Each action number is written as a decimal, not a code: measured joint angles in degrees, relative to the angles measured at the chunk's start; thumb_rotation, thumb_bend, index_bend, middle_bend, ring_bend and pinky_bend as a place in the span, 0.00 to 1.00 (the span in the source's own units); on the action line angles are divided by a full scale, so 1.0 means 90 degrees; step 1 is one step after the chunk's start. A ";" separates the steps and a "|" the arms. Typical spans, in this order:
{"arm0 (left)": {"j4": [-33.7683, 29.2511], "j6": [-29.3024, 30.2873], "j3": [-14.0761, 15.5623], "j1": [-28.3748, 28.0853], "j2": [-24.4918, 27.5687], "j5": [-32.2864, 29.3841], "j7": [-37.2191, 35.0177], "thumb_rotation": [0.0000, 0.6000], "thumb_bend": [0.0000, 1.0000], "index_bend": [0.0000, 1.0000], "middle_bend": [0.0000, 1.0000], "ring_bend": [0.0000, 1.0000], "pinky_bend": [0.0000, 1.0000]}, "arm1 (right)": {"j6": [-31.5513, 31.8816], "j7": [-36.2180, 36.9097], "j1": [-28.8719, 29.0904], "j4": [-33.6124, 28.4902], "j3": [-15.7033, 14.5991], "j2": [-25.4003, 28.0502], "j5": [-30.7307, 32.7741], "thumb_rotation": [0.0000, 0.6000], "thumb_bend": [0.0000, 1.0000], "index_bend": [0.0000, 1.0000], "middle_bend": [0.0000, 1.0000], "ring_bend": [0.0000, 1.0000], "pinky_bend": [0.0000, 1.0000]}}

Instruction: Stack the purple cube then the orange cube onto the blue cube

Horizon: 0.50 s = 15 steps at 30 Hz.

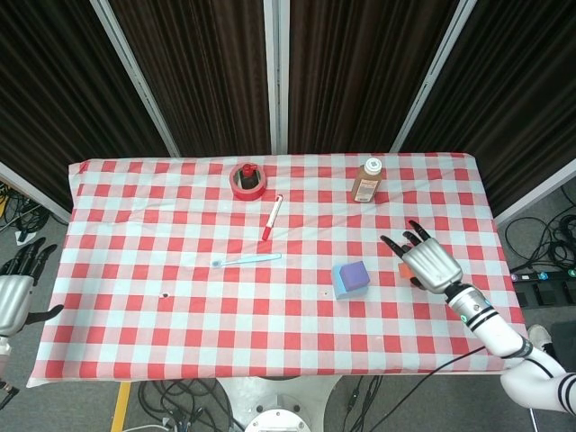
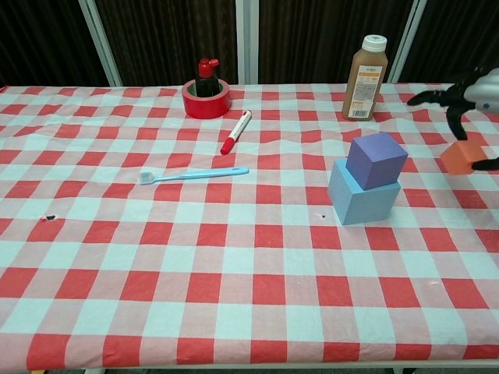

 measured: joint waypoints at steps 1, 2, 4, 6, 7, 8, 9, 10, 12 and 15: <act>-0.0022 -0.0002 -0.0003 -0.0011 -0.0004 0.0007 0.0024 1.00 0.12 0.13 0.12 0.09 0.22 | 0.0007 -0.0079 0.0000 -0.0243 0.0068 0.0210 0.0083 1.00 0.12 0.00 0.50 0.17 0.00; -0.0038 0.0000 -0.0006 -0.0020 -0.0010 0.0018 0.0044 1.00 0.12 0.13 0.12 0.09 0.22 | -0.0001 -0.0144 0.0005 -0.0438 0.0123 0.0376 0.0164 1.00 0.12 0.00 0.50 0.17 0.00; -0.0072 0.0000 -0.0010 -0.0042 -0.0024 0.0043 0.0066 1.00 0.12 0.13 0.12 0.09 0.22 | -0.0068 -0.0307 0.0032 -0.0926 0.0259 0.0778 0.0414 1.00 0.12 0.00 0.50 0.17 0.00; -0.0086 -0.0004 -0.0013 -0.0053 -0.0027 0.0048 0.0065 1.00 0.12 0.13 0.12 0.09 0.22 | -0.0184 -0.0457 0.0080 -0.1365 0.0381 0.1123 0.0682 1.00 0.12 0.00 0.49 0.17 0.00; -0.0092 -0.0007 -0.0013 -0.0055 -0.0024 0.0048 0.0048 1.00 0.12 0.13 0.12 0.09 0.22 | -0.0300 -0.0555 0.0129 -0.1656 0.0462 0.1344 0.0883 1.00 0.12 0.00 0.49 0.17 0.00; -0.0095 -0.0012 -0.0013 -0.0056 -0.0021 0.0046 0.0030 1.00 0.12 0.13 0.12 0.09 0.22 | -0.0414 -0.0620 0.0176 -0.1864 0.0520 0.1502 0.1047 1.00 0.12 0.00 0.49 0.17 0.00; -0.0096 -0.0016 -0.0013 -0.0056 -0.0015 0.0043 0.0012 1.00 0.12 0.13 0.12 0.09 0.22 | -0.0550 -0.0673 0.0231 -0.2048 0.0575 0.1656 0.1217 1.00 0.12 0.00 0.49 0.17 0.00; -0.0091 -0.0018 -0.0013 -0.0056 -0.0009 0.0039 -0.0007 1.00 0.12 0.13 0.12 0.09 0.22 | -0.0754 -0.0728 0.0317 -0.2245 0.0648 0.1826 0.1445 1.00 0.12 0.00 0.49 0.17 0.00; -0.0082 -0.0010 -0.0015 -0.0051 -0.0006 0.0032 -0.0030 1.00 0.12 0.13 0.12 0.09 0.22 | -0.1083 -0.0796 0.0480 -0.2478 0.0760 0.1973 0.1762 1.00 0.12 0.00 0.49 0.17 0.00; -0.0065 0.0014 -0.0035 -0.0044 -0.0008 0.0011 -0.0067 1.00 0.12 0.13 0.12 0.09 0.22 | -0.1546 -0.0953 0.0839 -0.2716 0.0934 0.2047 0.2135 1.00 0.13 0.01 0.49 0.17 0.00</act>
